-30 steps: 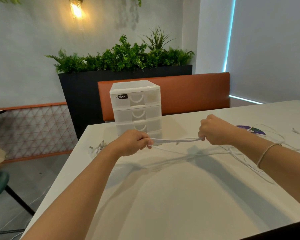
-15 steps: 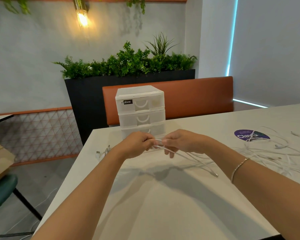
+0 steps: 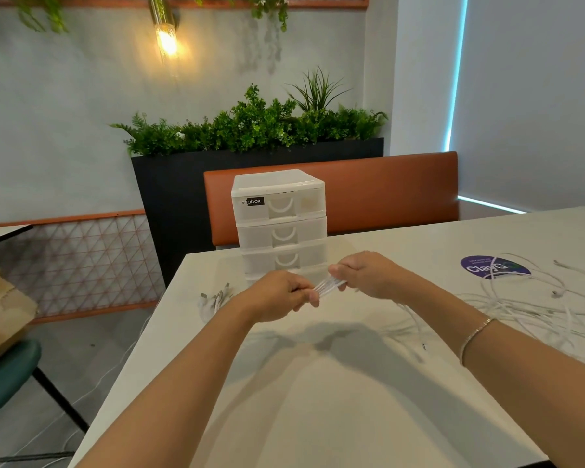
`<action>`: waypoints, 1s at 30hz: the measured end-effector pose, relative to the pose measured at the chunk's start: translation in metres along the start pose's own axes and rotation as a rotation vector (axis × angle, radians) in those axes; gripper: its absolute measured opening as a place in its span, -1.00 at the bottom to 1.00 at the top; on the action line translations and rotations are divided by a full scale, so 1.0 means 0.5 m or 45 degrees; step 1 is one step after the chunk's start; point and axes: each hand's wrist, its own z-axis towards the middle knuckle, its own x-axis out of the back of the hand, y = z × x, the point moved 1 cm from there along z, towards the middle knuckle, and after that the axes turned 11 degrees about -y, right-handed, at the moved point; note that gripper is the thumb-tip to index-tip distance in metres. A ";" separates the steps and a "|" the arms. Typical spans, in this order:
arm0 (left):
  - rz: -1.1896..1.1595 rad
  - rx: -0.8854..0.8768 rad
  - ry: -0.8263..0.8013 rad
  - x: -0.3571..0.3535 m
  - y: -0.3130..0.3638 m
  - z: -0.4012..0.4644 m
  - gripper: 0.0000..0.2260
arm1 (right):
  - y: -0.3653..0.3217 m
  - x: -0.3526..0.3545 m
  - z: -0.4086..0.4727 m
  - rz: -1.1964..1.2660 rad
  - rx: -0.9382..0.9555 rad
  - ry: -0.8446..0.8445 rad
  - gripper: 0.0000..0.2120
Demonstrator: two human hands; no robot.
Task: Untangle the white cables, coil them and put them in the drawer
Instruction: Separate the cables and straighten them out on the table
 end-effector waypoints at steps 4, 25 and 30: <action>0.061 0.022 -0.050 0.000 -0.029 -0.012 -0.85 | 0.007 -0.004 -0.014 -0.117 -0.018 -0.211 -0.63; 0.474 0.559 -0.198 0.130 -0.200 -0.123 -0.85 | 0.085 0.024 0.005 -0.198 -0.175 -0.102 -0.63; 0.735 0.716 -0.269 0.118 -0.225 -0.135 -0.81 | 0.077 0.021 0.004 -0.211 -0.169 -0.157 -0.62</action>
